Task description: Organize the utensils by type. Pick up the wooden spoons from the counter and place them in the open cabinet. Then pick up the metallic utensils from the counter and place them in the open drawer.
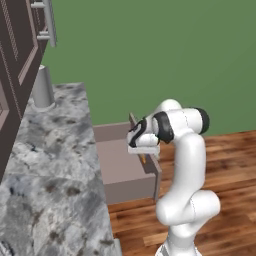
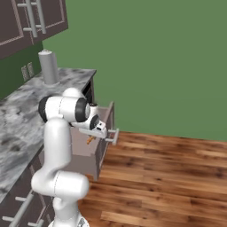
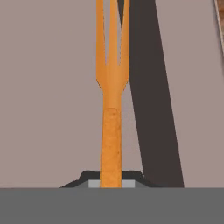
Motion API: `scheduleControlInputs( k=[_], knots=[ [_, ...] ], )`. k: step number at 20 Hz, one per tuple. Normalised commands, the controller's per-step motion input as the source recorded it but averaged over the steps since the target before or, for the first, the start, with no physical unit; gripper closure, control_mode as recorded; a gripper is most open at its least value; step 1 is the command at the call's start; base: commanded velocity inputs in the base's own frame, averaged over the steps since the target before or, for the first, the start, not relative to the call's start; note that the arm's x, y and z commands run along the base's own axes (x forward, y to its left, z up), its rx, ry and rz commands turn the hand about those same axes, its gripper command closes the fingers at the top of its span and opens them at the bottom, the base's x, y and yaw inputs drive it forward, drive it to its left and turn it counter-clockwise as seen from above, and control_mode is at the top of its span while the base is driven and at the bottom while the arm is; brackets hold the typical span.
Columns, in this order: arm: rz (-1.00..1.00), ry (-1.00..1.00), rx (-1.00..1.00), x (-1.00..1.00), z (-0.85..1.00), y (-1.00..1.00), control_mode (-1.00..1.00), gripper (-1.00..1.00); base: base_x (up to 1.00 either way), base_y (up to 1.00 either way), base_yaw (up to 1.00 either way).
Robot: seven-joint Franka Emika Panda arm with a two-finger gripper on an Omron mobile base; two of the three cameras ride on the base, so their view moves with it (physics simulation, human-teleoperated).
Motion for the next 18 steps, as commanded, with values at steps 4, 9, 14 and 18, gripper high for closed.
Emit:
scheduleControlInputs(
  k=[4,9,14,18],
  knots=[
    [0.0,-0.04,0.17,-0.42,-0.82,-1.0,-1.0,1.0,0.0,0.0,0.0],
    [0.0,-0.11,0.07,-0.46,-0.73,-1.0,-1.0,1.0,0.0,0.0,0.0],
    [0.01,-0.12,0.0,-0.32,-0.55,-1.0,-1.0,1.0,0.0,0.0,0.0],
    [0.06,-0.17,-0.01,-0.29,0.1,-0.76,-1.0,1.0,0.0,0.0,0.0]
  ],
)
